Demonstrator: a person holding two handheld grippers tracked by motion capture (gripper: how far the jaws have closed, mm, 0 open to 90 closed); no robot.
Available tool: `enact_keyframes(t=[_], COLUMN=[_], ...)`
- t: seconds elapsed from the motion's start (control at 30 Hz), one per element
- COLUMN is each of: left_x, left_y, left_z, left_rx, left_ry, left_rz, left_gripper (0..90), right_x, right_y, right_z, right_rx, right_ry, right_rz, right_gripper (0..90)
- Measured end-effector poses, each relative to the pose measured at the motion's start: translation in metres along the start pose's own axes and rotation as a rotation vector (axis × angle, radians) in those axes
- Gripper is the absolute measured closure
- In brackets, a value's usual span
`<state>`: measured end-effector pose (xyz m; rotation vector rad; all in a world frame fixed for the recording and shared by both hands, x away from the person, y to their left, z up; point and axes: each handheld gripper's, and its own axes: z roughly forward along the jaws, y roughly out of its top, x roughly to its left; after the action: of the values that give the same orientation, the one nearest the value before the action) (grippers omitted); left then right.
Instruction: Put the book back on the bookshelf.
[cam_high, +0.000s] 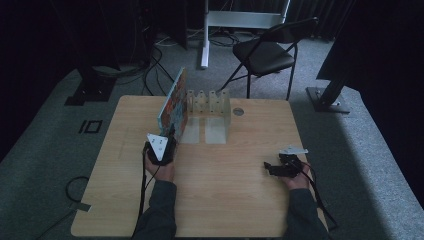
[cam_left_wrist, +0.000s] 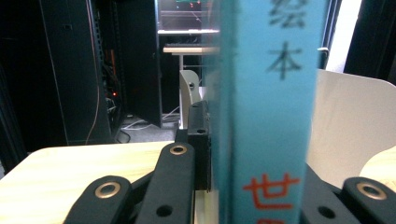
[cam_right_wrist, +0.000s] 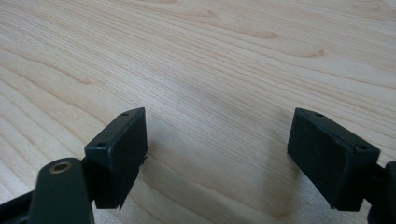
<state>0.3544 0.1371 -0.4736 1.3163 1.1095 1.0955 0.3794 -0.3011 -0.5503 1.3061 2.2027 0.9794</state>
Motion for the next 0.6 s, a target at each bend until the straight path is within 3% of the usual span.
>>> enact_keyframes(t=[0.6], left_x=[0.0053], left_y=[-0.0061], left_z=[-0.0061], left_rx=[0.012], left_ry=[-0.021], left_rz=[-0.004], left_gripper=[80.7], right_x=[0.0], right_y=[0.0], right_z=[0.0], right_rx=[0.0], right_ry=[0.0], right_rz=[-0.002], right_gripper=[19.7])
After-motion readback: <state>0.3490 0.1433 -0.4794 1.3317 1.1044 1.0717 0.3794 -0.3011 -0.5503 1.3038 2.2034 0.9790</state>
